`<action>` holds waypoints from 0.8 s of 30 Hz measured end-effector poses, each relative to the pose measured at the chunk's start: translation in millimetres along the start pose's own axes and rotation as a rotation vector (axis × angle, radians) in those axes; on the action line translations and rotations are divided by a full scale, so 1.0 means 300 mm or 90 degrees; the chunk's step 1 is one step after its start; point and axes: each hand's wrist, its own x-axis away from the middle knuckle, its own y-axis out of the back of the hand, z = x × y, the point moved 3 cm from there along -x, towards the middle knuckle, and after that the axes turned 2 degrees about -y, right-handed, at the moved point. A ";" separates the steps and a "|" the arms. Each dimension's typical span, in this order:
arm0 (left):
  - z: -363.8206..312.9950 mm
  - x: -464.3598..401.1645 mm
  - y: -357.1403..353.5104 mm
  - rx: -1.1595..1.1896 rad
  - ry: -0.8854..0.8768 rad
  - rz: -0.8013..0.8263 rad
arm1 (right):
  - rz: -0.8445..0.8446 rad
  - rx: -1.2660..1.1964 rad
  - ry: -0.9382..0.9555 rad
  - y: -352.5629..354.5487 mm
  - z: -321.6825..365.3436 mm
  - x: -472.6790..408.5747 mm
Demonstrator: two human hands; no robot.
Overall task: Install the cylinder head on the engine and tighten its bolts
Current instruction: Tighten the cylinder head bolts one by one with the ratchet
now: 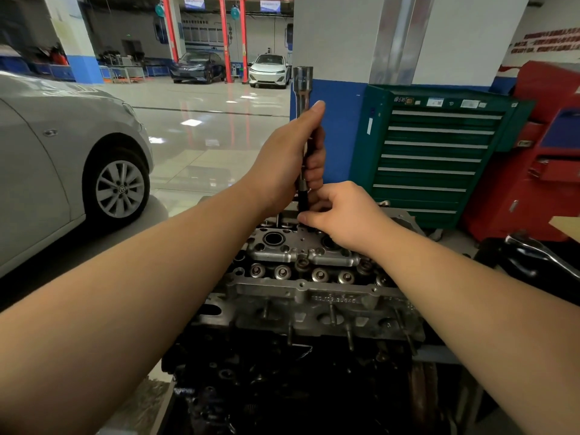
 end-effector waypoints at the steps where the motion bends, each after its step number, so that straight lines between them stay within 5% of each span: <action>1: 0.001 -0.002 -0.003 0.001 0.001 0.001 | -0.002 -0.001 -0.005 0.003 0.001 0.001; 10: 0.033 -0.011 0.001 -0.016 -0.030 0.042 | 0.007 -0.053 0.011 -0.001 -0.021 -0.015; 17: 0.045 0.005 0.050 -0.137 -0.176 -0.076 | 0.017 -0.078 0.000 -0.003 -0.018 -0.017; 24: 0.032 0.015 0.074 -0.097 -0.163 -0.021 | 0.012 -0.111 0.000 0.005 -0.014 -0.003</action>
